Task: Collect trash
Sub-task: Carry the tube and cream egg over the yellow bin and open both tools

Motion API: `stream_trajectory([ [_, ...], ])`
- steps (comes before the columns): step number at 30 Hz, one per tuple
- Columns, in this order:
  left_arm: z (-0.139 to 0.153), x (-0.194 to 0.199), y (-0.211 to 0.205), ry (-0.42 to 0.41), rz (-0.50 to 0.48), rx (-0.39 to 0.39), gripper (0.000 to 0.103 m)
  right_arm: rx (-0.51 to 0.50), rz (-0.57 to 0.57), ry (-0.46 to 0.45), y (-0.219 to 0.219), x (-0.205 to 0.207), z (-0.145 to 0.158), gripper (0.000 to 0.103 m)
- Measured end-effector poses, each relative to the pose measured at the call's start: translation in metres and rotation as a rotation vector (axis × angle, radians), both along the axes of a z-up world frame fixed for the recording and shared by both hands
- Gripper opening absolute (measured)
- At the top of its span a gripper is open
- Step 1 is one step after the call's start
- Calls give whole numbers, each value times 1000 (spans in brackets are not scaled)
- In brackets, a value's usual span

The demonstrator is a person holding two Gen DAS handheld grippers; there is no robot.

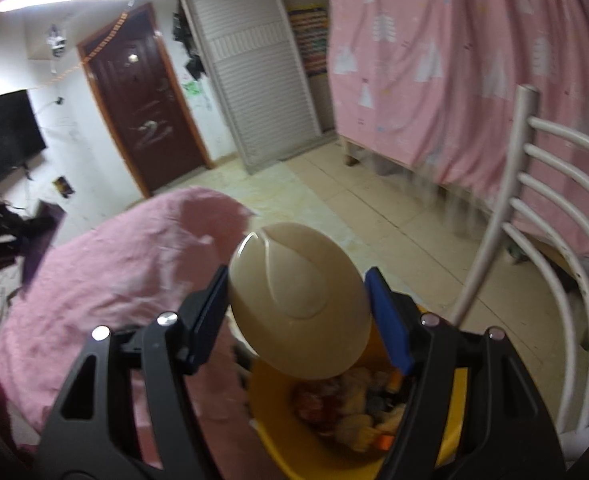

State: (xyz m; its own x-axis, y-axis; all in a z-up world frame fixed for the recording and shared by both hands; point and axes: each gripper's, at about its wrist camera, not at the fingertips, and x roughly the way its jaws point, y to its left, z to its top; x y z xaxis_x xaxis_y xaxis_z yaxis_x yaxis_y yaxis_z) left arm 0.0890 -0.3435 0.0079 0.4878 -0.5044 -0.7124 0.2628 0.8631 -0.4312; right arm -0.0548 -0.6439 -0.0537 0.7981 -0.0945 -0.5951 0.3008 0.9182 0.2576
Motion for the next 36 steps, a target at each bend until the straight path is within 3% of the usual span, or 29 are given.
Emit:
stream_trajectory([
  [7, -7, -29, -73, -14, -162, 1, 8, 16, -65, 38, -28, -13, -18, 66],
  [9, -10, -37, -89, -13, -196, 7, 8, 24, -75, 38, -37, -16, -20, 73],
  [16, -22, -60, -140, -3, -326, -17, 8, 58, -121, -4, -55, -32, -15, 76],
  [25, -27, -86, -194, -81, -461, -96, 11, 83, -267, -95, -79, -62, 0, 83],
  [29, -31, -88, -203, -68, -482, -108, 52, 82, -290, -108, -81, -67, 3, 83],
  [30, -32, -88, -204, -67, -483, -108, 57, 82, -288, -110, -81, -67, 4, 84],
  [36, -33, -88, -199, -80, -477, -86, 57, 62, -271, -108, -70, -60, 6, 86],
])
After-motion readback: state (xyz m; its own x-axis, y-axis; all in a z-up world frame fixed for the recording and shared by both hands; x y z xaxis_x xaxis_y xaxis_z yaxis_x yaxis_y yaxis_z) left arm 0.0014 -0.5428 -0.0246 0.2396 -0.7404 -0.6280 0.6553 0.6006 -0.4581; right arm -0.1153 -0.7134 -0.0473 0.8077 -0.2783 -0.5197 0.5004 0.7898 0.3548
